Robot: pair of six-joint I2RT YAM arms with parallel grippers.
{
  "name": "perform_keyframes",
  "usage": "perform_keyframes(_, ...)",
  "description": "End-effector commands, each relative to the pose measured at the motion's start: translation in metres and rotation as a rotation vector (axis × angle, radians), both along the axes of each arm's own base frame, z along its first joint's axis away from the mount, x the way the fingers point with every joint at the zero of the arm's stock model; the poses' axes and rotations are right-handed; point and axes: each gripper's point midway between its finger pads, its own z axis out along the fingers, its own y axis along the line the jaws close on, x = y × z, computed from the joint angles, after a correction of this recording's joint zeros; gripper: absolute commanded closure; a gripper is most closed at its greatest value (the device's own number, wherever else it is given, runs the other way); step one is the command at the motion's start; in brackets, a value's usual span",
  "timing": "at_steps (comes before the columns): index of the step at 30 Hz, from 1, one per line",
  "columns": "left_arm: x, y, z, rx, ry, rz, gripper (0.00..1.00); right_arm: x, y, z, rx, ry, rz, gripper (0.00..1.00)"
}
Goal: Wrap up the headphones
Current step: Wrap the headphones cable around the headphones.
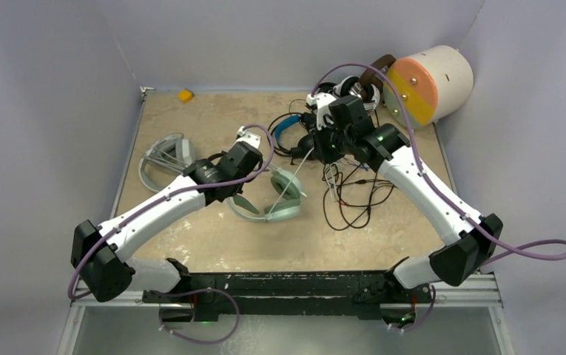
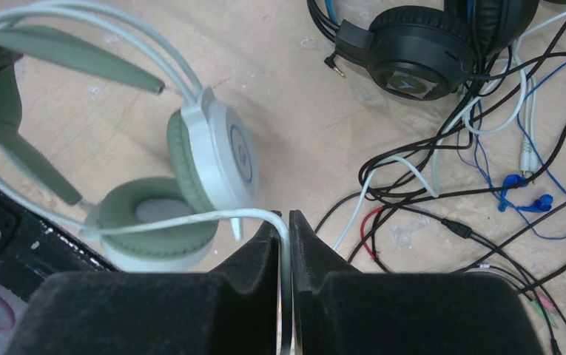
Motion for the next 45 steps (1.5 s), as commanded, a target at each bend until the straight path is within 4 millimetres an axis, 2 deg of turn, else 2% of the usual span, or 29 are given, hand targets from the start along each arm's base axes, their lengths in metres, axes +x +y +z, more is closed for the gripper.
perform_keyframes(1,-0.014,-0.041,0.025,-0.179,0.022,-0.244,1.00,0.028,-0.006,0.014,-0.019,-0.100,-0.067,0.92)
perform_keyframes(5,-0.034,-0.062,0.035,-0.290,0.057,-0.403,1.00,0.039,-0.001,0.010,0.004,-0.108,-0.082,0.92)
perform_keyframes(9,-0.052,-0.074,0.054,-0.380,0.049,-0.515,1.00,0.047,0.000,-0.005,0.022,-0.082,-0.097,0.91)
perform_keyframes(12,-0.071,-0.084,0.074,-0.474,0.046,-0.612,1.00,0.049,-0.002,-0.019,0.051,-0.053,-0.104,0.89)
perform_keyframes(15,-0.094,-0.097,0.098,-0.603,0.048,-0.707,1.00,0.047,0.002,-0.023,0.122,-0.066,-0.079,0.85)
perform_keyframes(19,-0.112,-0.104,0.134,-0.756,0.022,-0.737,1.00,0.035,0.014,-0.027,0.234,-0.106,-0.011,0.82)
perform_keyframes(24,-0.109,-0.105,0.176,-0.929,-0.015,-0.610,1.00,0.022,0.029,-0.029,0.342,-0.160,0.085,0.83)
perform_keyframes(30,-0.115,-0.130,0.203,-1.124,0.091,-0.587,1.00,0.011,0.043,-0.034,0.454,-0.210,0.180,0.81)
perform_keyframes(34,-0.106,-0.134,0.217,-1.198,0.103,-0.566,1.00,0.012,0.048,-0.038,0.485,-0.235,0.197,0.79)
perform_keyframes(39,-0.086,-0.121,0.240,-1.319,0.125,-0.483,1.00,0.015,0.053,-0.060,0.496,-0.229,0.211,0.71)
perform_keyframes(42,-0.078,-0.120,0.250,-1.357,0.125,-0.441,1.00,0.020,0.054,-0.078,0.493,-0.228,0.201,0.64)
perform_keyframes(45,-0.073,-0.121,0.261,-1.369,0.126,-0.407,1.00,0.030,0.057,-0.086,0.476,-0.230,0.195,0.60)
